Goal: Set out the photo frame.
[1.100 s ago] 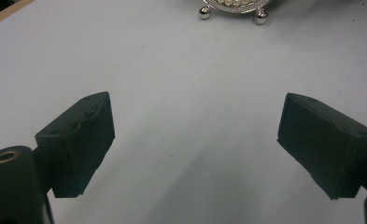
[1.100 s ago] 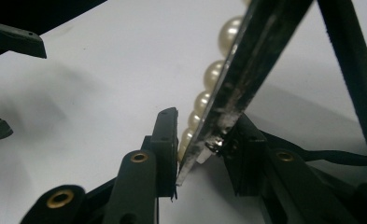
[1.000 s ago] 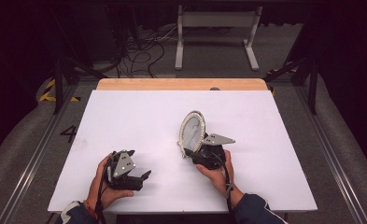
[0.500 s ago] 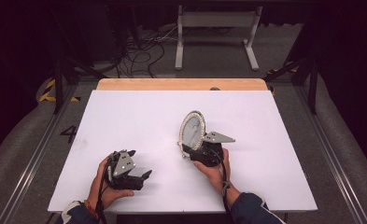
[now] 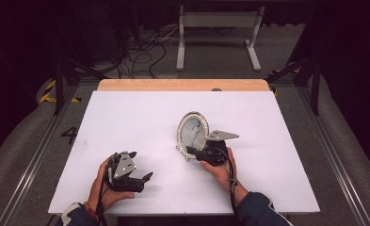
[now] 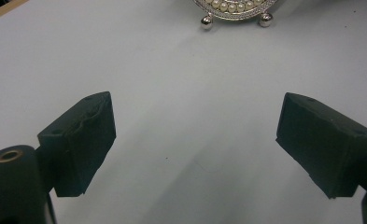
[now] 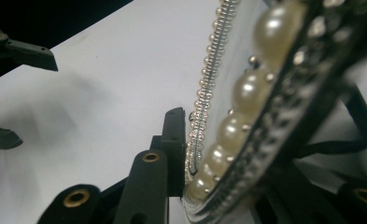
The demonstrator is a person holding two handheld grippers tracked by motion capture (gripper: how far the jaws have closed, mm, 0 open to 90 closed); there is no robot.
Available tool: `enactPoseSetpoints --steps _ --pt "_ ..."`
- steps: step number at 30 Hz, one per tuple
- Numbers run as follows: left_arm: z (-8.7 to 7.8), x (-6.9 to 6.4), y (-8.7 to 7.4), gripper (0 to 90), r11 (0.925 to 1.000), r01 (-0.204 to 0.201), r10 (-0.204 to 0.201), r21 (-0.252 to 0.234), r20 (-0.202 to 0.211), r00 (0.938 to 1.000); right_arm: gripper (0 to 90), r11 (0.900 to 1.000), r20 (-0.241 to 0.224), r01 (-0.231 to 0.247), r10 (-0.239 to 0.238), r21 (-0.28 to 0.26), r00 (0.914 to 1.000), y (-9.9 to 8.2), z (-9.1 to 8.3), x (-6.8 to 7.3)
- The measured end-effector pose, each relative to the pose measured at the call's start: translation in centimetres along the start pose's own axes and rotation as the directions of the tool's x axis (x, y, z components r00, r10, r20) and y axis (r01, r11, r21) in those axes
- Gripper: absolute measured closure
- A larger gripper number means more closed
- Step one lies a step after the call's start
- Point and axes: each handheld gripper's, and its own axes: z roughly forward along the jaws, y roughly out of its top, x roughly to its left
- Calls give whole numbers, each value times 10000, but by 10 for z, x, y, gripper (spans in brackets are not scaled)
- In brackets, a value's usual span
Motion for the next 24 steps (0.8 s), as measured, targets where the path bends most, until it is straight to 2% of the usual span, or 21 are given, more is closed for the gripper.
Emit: enactPoseSetpoints --steps 3,6,9,12,14,16,17,20,24 --pt "0 -1 0 122 10000 -25 25 38 -3 10000 767 9998 -150 137 -135 161 9998 2 -2 -2" --pt "1 0 0 120 9999 -84 84 80 31 10000 754 9999 -217 109 -107 102 9997 1 -2 -3" --pt "1 -1 0 120 9999 -98 98 97 21 9999 642 10000 -100 70 -70 -22 9999 0 0 -1" --pt "1 -1 0 119 9999 -82 82 86 19 10000 644 9999 -26 104 -104 -50 9999 -4 3 0" --pt "1 -1 0 119 9999 -98 98 112 10 10000 661 10000 98 66 -66 -21 9999 -6 6 0" --pt "1 -1 0 119 9999 -81 81 123 16 10000 723 10000 249 -2 0 75 9997 -8 9 1" --pt "1 0 0 120 9999 -74 74 116 22 10000 764 10000 156 44 -45 79 9999 -8 9 2" --pt "1 -1 0 119 9999 -96 96 117 13 10000 774 9999 213 19 -22 155 9998 -7 9 4" --pt "0 -1 0 119 9999 -109 109 96 0 9999 788 9994 -86 -84 87 329 9999 -6 7 0"
